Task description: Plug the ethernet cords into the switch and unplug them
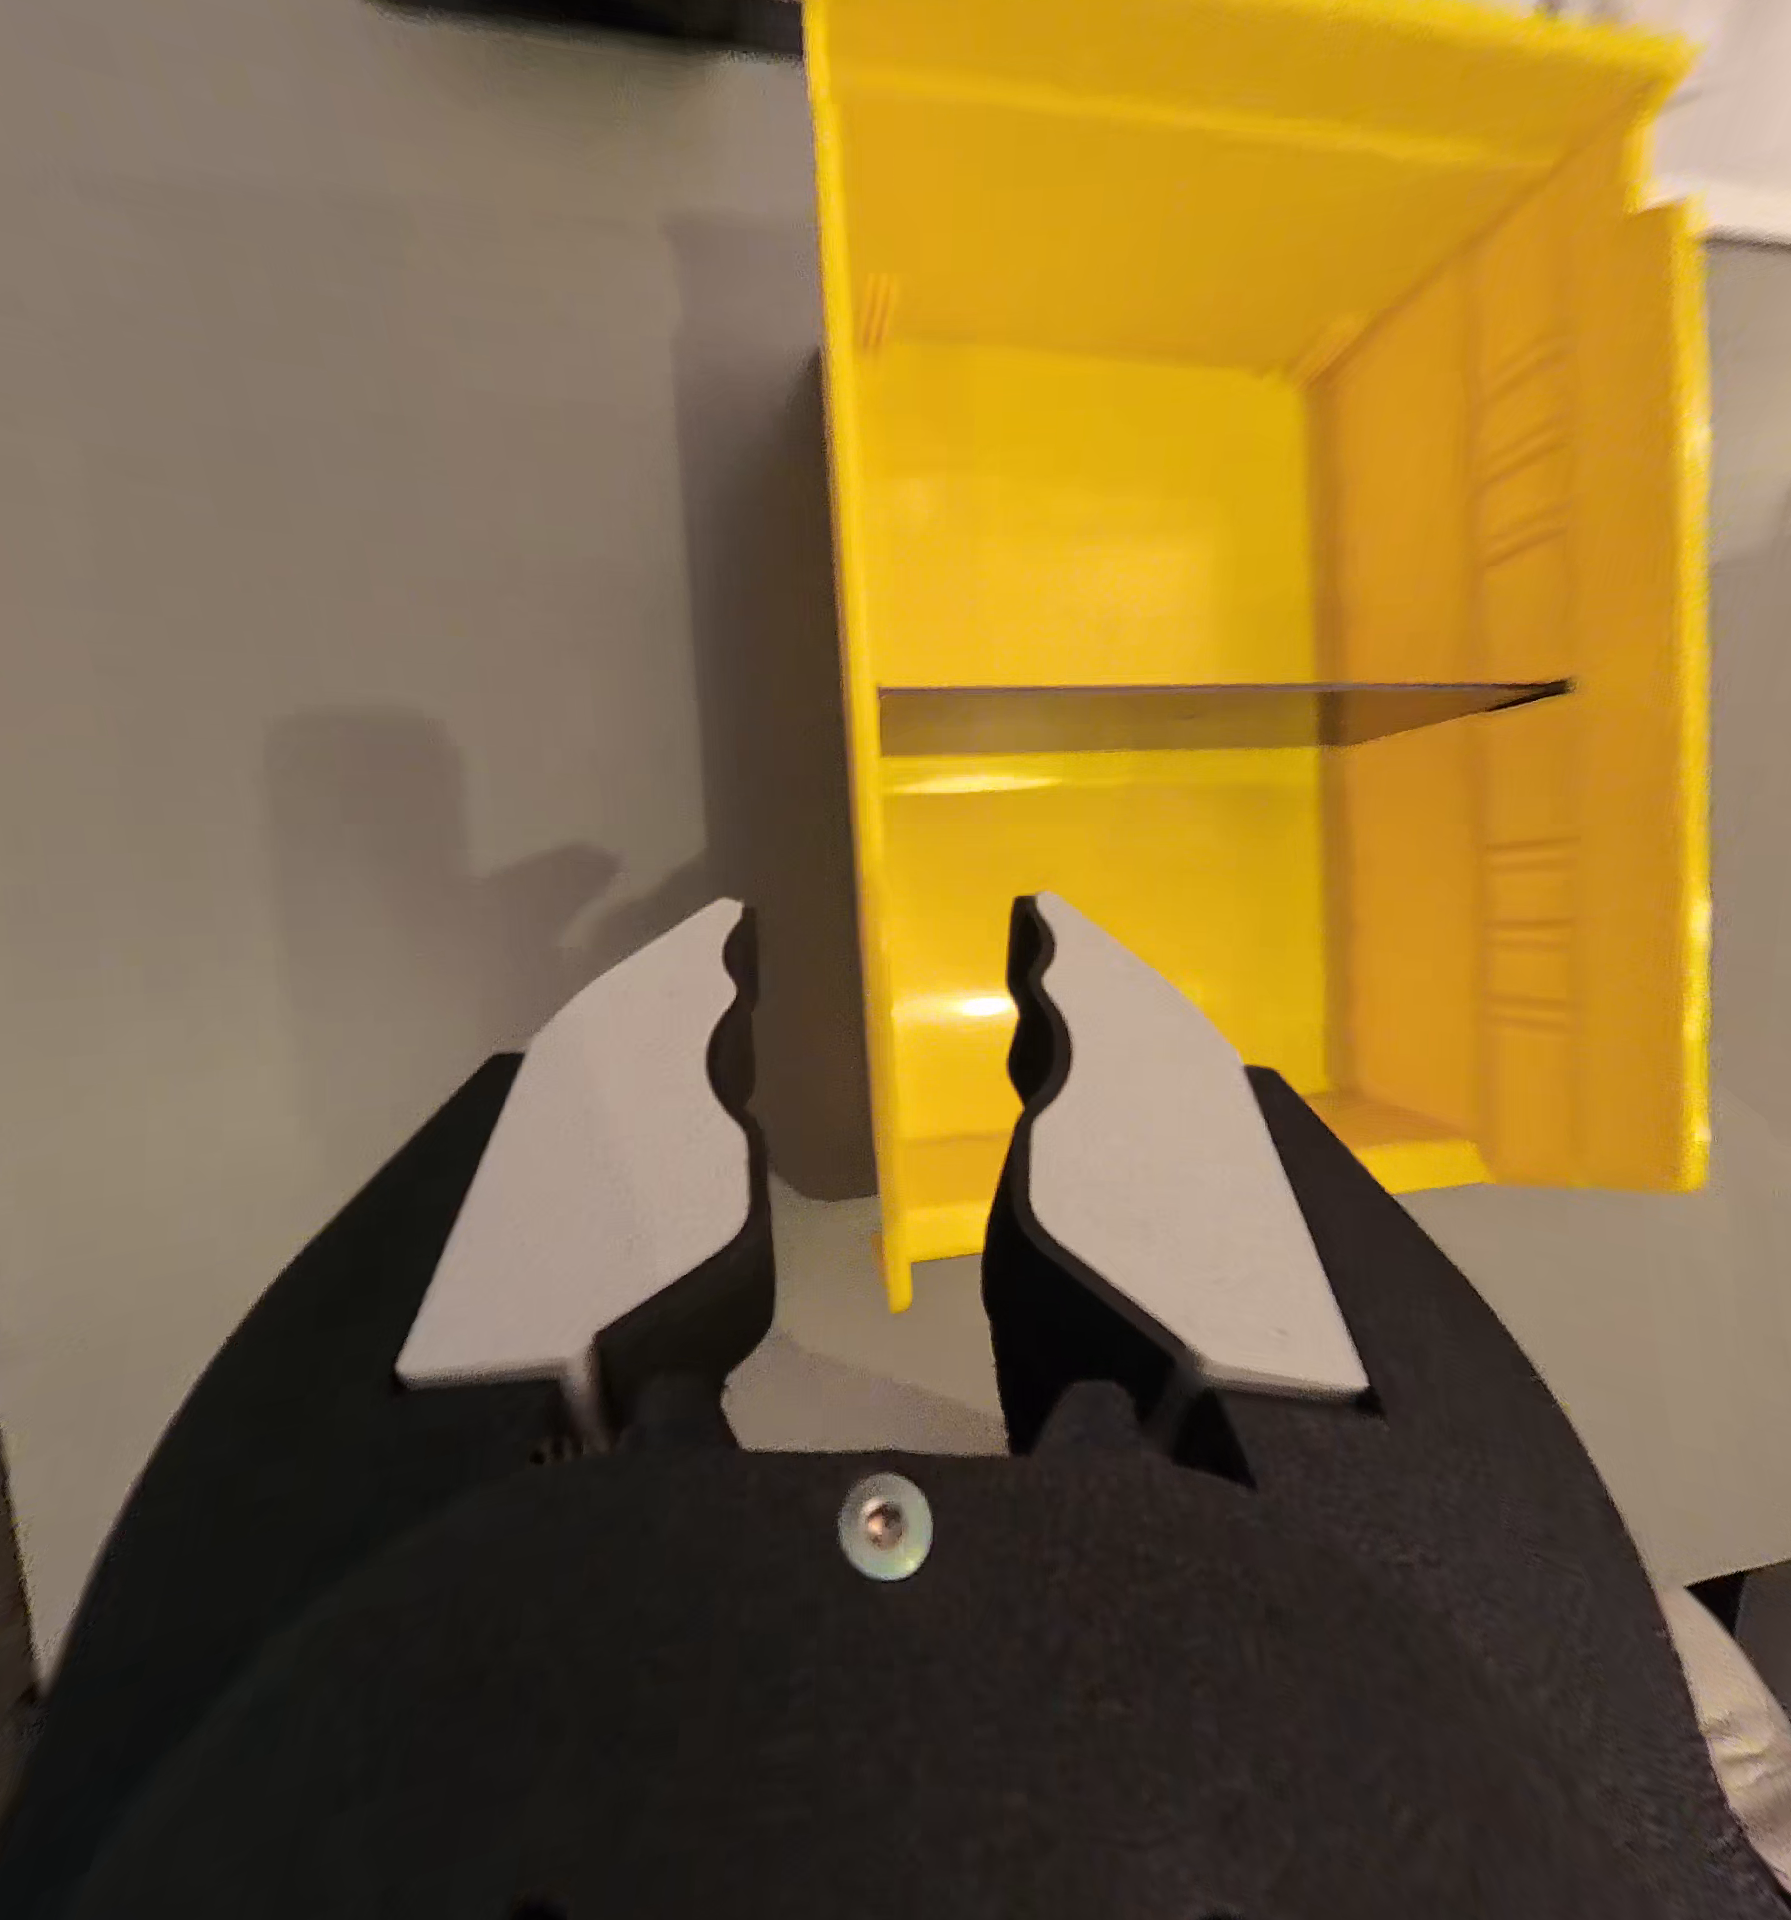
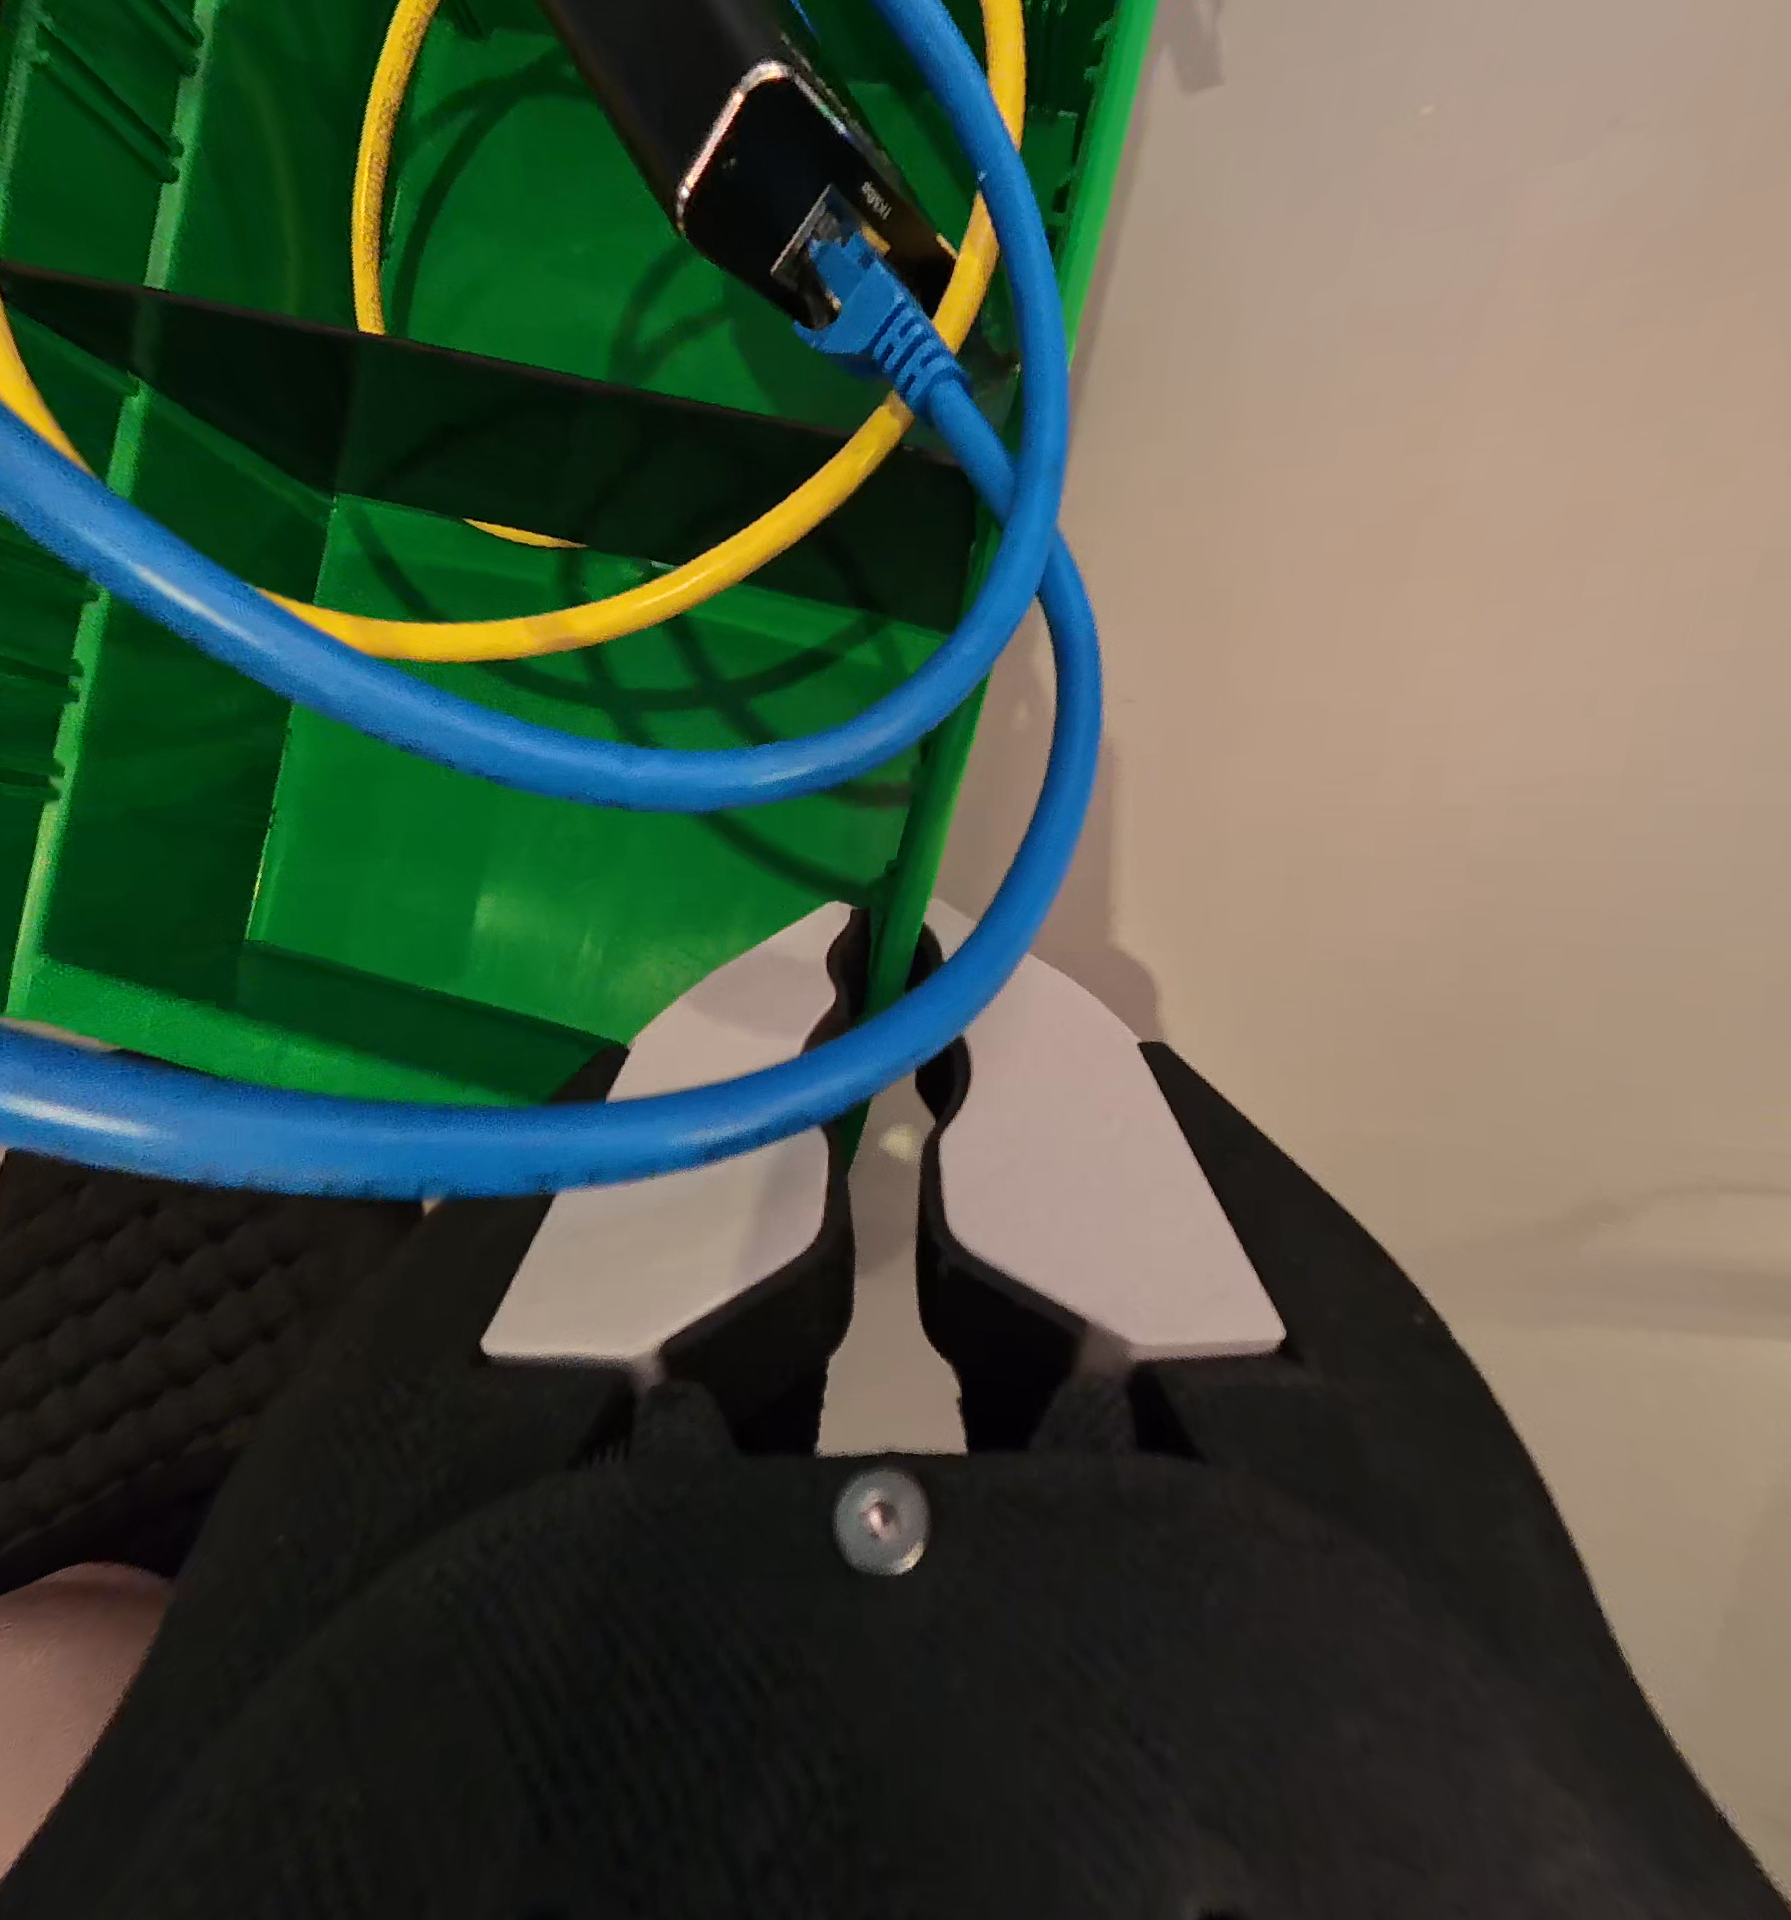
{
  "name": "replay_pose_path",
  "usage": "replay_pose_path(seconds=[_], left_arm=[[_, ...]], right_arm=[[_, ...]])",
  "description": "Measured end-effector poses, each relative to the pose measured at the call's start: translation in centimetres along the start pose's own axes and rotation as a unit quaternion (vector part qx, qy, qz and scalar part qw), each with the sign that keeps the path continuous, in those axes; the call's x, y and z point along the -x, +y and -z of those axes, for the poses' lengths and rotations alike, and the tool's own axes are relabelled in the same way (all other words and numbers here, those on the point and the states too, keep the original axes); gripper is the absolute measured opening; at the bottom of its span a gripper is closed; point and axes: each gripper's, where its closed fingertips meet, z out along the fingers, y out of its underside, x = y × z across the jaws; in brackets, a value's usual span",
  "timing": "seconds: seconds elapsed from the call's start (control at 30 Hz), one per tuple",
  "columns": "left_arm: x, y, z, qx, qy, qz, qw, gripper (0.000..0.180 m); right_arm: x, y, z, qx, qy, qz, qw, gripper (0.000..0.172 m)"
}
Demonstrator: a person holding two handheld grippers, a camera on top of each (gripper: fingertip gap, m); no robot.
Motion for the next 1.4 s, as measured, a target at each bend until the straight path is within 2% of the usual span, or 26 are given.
replay_pose_path(seconds=[0.13, 0.2, 0.53, 0.6, 0.7, 1.0, 1.2, 1.4], left_arm=[[1.0, 1.5, -2.4, 0.063, -0.011, 0.009, 0.998, 0.046], [0.9, 2.1, -3.2, 0.085, -0.001, 0.016, 0.996, 0.036], [0.8, 3.4, -5.7, 0.144, 0.015, 0.022, 0.989, 0.033], [0.8, 3.6, -6.0, 0.151, 0.015, 0.02, 0.988, 0.027], [0.3, 3.8, -6.2, 0.161, 0.028, 0.016, 0.986, 0.009], [-0.6, 4.7, -6.4, 0.202, 0.011, -0.033, 0.979, 0.006], [-2.2, 4.9, -7.0, 0.239, -0.029, -0.099, 0.966, 0.009], [-5.2, 4.5, -8.0, 0.247, -0.013, -0.136, 0.959, 0.013]], right_arm=[[0.2, 0.1, -0.9, 0.012, -0.013, -0.006, 1.0, 0.011], [0.2, 0.3, -1.4, 0.023, -0.017, -0.008, 1.0, 0.012], [1.3, 0.2, -1.7, 0.058, -0.01, 0.005, 0.998, 0.01], [1.8, 0.1, -1.9, 0.066, -0.016, 0.002, 0.998, 0.01], [3.0, -0.1, -2.1, 0.077, -0.039, -0.014, 0.996, 0.012], [5.2, 0.0, -2.4, 0.134, -0.038, -0.001, 0.99, 0.013], [6.7, -0.1, -2.8, 0.17, -0.029, 0.025, 0.985, 0.013], [8.5, -0.4, -3.4, 0.195, -0.031, 0.052, 0.979, 0.013]])
